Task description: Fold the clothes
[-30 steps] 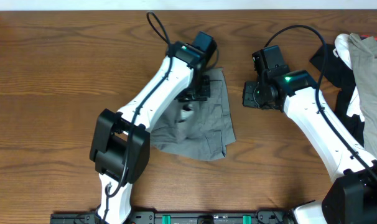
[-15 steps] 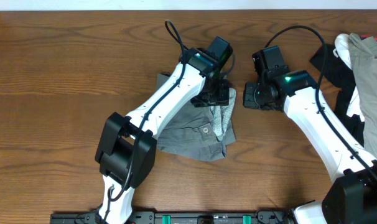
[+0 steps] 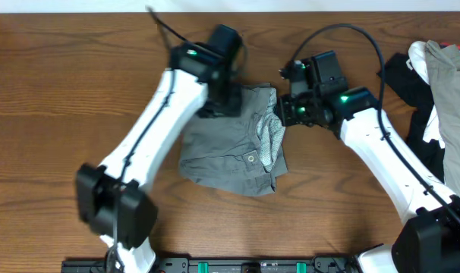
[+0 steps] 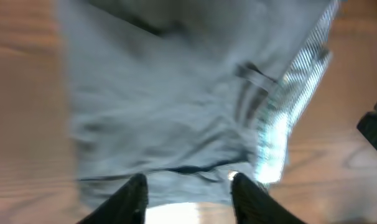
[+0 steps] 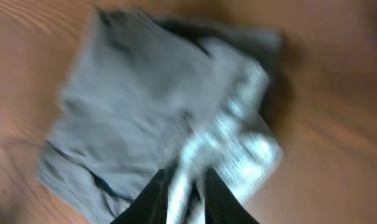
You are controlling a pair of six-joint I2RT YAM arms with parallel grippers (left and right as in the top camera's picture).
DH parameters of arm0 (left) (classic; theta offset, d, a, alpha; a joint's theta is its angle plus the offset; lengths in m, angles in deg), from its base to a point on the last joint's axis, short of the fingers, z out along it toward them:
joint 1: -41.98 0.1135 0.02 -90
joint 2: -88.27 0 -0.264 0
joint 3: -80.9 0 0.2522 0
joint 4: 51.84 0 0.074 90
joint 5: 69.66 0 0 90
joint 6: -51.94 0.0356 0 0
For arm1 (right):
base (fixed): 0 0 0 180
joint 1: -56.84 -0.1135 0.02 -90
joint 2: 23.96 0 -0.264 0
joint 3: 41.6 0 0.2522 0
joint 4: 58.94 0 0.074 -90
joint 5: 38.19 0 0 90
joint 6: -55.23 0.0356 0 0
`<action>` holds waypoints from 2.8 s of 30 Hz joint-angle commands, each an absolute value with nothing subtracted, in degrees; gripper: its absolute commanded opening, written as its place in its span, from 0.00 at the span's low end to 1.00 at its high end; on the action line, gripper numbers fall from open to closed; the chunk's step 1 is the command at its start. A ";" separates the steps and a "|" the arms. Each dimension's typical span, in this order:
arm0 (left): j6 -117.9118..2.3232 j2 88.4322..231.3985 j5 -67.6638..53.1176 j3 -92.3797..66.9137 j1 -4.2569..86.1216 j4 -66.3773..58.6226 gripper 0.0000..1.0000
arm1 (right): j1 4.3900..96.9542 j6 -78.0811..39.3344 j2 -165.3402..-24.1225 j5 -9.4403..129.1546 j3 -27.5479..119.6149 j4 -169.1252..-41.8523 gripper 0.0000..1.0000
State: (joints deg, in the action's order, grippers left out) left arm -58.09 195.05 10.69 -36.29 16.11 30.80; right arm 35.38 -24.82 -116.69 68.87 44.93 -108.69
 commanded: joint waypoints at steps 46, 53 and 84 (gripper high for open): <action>-50.09 187.73 11.94 -7.68 19.11 14.91 0.47 | 33.02 -34.67 -123.03 81.70 46.11 -123.25 0.31; -49.63 188.52 12.00 -7.62 19.22 5.82 0.70 | 27.30 -32.01 -129.17 72.46 43.18 -125.13 0.41; -46.81 199.18 4.22 -7.07 20.64 -8.22 0.19 | 38.25 -23.66 -122.22 71.76 43.18 -121.11 0.26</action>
State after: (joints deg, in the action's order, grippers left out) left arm -47.55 198.70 5.32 -6.92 20.44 -8.11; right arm 34.88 -31.92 -123.83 71.69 43.03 -122.59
